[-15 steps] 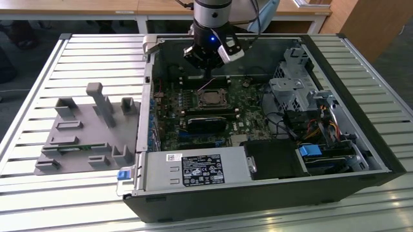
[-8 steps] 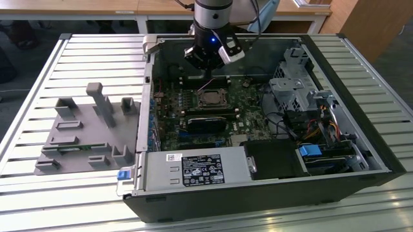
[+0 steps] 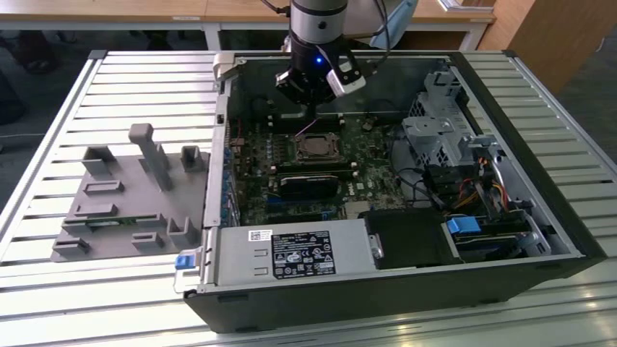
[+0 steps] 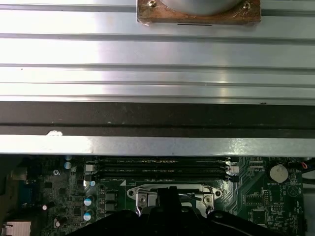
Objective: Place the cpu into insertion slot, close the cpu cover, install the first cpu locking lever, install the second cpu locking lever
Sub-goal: 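Install the first cpu locking lever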
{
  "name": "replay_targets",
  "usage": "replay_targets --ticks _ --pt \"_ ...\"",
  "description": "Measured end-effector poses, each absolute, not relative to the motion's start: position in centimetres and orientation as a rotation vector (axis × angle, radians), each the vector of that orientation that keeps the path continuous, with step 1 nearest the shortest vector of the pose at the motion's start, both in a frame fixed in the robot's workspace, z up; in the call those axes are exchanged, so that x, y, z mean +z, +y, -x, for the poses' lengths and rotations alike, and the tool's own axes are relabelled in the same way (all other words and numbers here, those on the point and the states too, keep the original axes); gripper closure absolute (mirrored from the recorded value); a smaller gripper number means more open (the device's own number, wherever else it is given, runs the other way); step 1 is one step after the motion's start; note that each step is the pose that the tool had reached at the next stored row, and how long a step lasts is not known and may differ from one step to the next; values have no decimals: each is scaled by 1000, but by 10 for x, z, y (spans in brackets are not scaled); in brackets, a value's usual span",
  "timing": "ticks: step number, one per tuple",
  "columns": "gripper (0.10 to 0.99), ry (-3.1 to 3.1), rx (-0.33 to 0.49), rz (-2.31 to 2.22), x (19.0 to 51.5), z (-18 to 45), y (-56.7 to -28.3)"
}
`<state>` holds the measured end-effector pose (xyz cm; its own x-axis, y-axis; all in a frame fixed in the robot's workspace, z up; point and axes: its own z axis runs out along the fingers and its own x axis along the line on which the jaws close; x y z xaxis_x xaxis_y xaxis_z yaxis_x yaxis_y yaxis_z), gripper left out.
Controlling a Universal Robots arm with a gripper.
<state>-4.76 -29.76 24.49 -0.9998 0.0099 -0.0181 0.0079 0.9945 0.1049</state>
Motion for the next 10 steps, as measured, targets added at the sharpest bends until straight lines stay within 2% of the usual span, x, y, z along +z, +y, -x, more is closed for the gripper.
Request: replay_targets --ticks 10 --pt "980 3119 165 -14 239 44 -298"
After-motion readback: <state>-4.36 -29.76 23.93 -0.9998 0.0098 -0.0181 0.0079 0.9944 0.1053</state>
